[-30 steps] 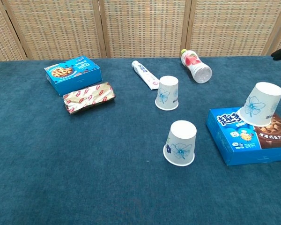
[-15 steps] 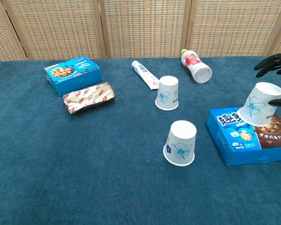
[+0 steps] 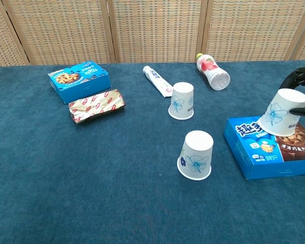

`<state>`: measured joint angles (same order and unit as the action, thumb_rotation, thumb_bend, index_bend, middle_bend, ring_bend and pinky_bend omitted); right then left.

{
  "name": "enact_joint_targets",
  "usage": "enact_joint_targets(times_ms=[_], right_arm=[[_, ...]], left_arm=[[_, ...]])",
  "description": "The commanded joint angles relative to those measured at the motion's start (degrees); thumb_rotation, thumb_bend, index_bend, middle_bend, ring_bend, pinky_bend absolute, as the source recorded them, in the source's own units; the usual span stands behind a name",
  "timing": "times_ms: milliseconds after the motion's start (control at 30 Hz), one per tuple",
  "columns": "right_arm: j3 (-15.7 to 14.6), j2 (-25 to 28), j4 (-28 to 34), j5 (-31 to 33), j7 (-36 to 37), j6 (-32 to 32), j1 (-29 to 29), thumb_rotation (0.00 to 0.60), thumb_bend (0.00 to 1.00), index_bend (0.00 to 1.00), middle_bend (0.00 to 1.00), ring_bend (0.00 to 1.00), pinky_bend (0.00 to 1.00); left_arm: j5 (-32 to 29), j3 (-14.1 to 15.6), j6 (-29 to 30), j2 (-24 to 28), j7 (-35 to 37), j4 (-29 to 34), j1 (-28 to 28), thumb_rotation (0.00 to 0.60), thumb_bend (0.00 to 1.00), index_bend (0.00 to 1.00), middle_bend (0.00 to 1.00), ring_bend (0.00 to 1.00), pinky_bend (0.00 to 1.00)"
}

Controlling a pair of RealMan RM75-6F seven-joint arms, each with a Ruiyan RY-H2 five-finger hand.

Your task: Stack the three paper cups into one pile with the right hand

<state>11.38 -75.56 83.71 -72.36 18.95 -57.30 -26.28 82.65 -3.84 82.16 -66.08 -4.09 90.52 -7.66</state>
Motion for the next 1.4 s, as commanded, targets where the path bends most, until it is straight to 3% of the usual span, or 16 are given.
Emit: enact_joint_targets(times_ms=[33, 433, 533, 700, 1000, 1400], right_arm=[[0.0, -0.1, 0.0, -0.4, 0.6, -0.2, 0.0, 0.600, 0.41, 0.42, 0.48, 0.15, 0.15], [2.3, 2.0, 4.6, -2.1, 0.4, -2.4, -1.2, 0.600, 0.41, 0.44, 0.48, 0.15, 0.15], [5.6, 2.9, 8.0, -0.9, -5.4, -1.1, -5.0, 0.600, 0.41, 0.44, 0.48, 0.15, 0.15], [8.6, 0.9, 10.0, 6.3, -14.4, 2.1, -10.2, 0.600, 0.41, 0.44, 0.48, 0.15, 0.15], [10.7, -6.9, 4.2, 16.2, -26.7, 4.8, -19.5, 0.600, 0.41, 0.44, 0.49, 0.15, 0.15], [12.9, -12.5, -2.4, 24.5, -29.7, 6.6, -25.7, 0.600, 0.41, 0.44, 0.48, 0.15, 0.15]], left_arm=[[-0.1, 0.0, -0.1, -0.1, -0.1, 0.0, -0.1, 0.600, 0.25, 0.00, 0.00, 0.00, 0.00], [-0.7, -0.1, -0.9, -0.1, -0.3, 0.0, -0.4, 0.600, 0.25, 0.00, 0.00, 0.00, 0.00], [-1.1, -0.3, -1.0, 0.2, 0.5, -0.1, -0.4, 0.600, 0.25, 0.00, 0.00, 0.00, 0.00], [-2.6, -0.9, -2.3, 0.6, 2.1, -0.4, -0.8, 0.600, 0.25, 0.00, 0.00, 0.00, 0.00], [-3.7, -1.5, -3.5, 1.3, 3.7, -0.9, -1.4, 0.600, 0.25, 0.00, 0.00, 0.00, 0.00], [-5.2, -1.7, -5.2, 1.1, 3.2, -1.1, -2.1, 0.600, 0.25, 0.00, 0.00, 0.00, 0.00]])
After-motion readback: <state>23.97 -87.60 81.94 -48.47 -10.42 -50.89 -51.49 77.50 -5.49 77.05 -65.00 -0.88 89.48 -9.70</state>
